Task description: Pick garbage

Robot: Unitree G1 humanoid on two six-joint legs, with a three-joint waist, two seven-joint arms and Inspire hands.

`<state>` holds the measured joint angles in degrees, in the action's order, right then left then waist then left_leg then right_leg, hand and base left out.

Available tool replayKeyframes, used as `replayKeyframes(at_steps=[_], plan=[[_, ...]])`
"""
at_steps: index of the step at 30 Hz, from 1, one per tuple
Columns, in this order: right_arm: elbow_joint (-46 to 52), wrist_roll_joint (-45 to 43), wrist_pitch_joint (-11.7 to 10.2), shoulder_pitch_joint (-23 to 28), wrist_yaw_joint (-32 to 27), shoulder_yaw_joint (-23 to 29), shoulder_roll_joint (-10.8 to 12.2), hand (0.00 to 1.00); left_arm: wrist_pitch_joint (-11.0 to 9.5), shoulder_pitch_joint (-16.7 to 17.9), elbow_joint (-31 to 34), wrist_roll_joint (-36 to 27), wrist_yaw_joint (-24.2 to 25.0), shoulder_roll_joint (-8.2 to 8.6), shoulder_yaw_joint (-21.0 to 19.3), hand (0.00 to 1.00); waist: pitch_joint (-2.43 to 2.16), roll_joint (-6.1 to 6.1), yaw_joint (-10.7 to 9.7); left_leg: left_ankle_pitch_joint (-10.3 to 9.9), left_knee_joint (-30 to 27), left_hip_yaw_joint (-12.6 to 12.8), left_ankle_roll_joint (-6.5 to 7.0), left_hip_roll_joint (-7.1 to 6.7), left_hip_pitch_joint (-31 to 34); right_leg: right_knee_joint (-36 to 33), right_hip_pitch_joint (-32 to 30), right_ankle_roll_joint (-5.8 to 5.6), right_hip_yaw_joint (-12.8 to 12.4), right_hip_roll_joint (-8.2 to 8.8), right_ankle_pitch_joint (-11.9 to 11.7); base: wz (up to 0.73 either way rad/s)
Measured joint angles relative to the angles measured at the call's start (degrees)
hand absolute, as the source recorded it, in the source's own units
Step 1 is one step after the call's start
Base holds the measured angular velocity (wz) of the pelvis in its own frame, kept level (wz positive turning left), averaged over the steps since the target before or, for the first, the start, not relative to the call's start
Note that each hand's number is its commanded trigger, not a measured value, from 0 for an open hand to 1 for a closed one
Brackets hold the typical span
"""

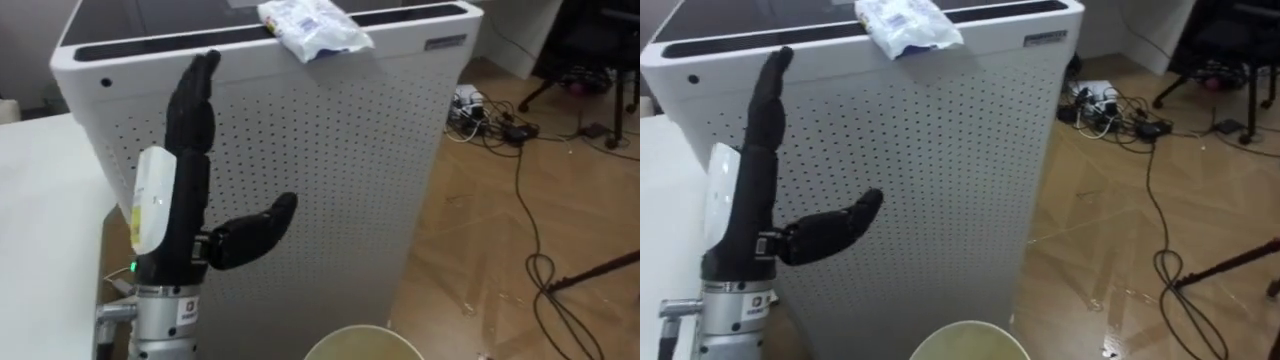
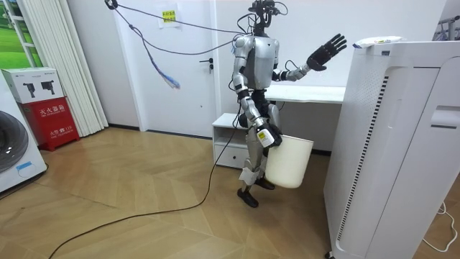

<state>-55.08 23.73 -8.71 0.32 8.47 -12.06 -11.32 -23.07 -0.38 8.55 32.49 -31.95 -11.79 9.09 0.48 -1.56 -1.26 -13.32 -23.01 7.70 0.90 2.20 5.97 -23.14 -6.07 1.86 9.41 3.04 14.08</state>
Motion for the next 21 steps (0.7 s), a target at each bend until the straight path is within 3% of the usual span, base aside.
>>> replayKeyframes(at_steps=[7, 11, 13, 17, 19, 21], plan=[[0.0, -0.6, 0.0, 1.0, 0.0, 0.0, 0.2, 1.00, -0.4, 0.0, 2.0, 4.5, -3.0, -0.03, -0.3, 0.00, 0.06, -0.10, 0.1, -0.1, 0.6, -0.5, -0.43, -0.13, -0.8, 0.2, 0.0, 0.15, -1.3, -0.35, 0.1, -0.09], [0.4, -0.8, 0.0, 1.0, -0.2, -0.2, 0.5, 1.00, -2.2, -1.1, 3.2, 5.6, -3.8, -0.03, 0.0, 0.00, 0.09, -0.15, 0.3, -0.1, 1.9, -2.3, -0.43, -1.05, -1.8, 0.1, 0.2, -0.11, -1.5, 0.07, 0.2, -0.06], [0.8, -0.7, 0.0, 1.0, -0.2, -0.8, 0.6, 1.00, -2.5, -3.4, 3.2, 5.9, -3.9, -0.12, 0.2, 0.00, 0.20, -0.25, 0.2, -0.2, 1.9, -2.6, -0.31, -1.49, -1.7, -0.1, 0.2, -0.44, -1.5, 0.53, 0.4, 0.05], [1.8, -0.6, 0.0, 1.1, -0.3, -0.9, 0.5, 1.00, -2.5, -4.3, 3.3, 7.0, -4.6, -0.19, 0.4, 0.00, 0.37, 0.07, 0.2, -0.9, 1.9, -2.9, 0.57, -2.86, -2.3, -2.4, -0.4, -1.47, -1.6, 1.99, 1.5, -0.03], [2.2, 0.6, 0.1, 1.0, -0.3, -1.8, 0.2, 1.00, -2.4, -5.2, 3.3, 7.9, -6.3, -0.21, 1.8, 0.00, 0.36, 0.17, 0.3, -1.6, 1.9, -2.2, 1.28, -3.64, -2.7, -4.8, -1.3, -2.35, -1.4, 3.58, 2.5, -0.11], [2.2, 0.5, 0.2, 0.9, -0.3, -1.9, 0.5, 1.00, -2.6, -6.0, 3.3, 9.5, -7.1, -0.36, 2.3, 0.00, 0.33, 0.59, 0.3, -1.9, 2.3, -1.5, 1.77, -3.92, -3.0, -4.9, -1.2, -2.80, -1.4, 3.68, 2.5, -0.14]])
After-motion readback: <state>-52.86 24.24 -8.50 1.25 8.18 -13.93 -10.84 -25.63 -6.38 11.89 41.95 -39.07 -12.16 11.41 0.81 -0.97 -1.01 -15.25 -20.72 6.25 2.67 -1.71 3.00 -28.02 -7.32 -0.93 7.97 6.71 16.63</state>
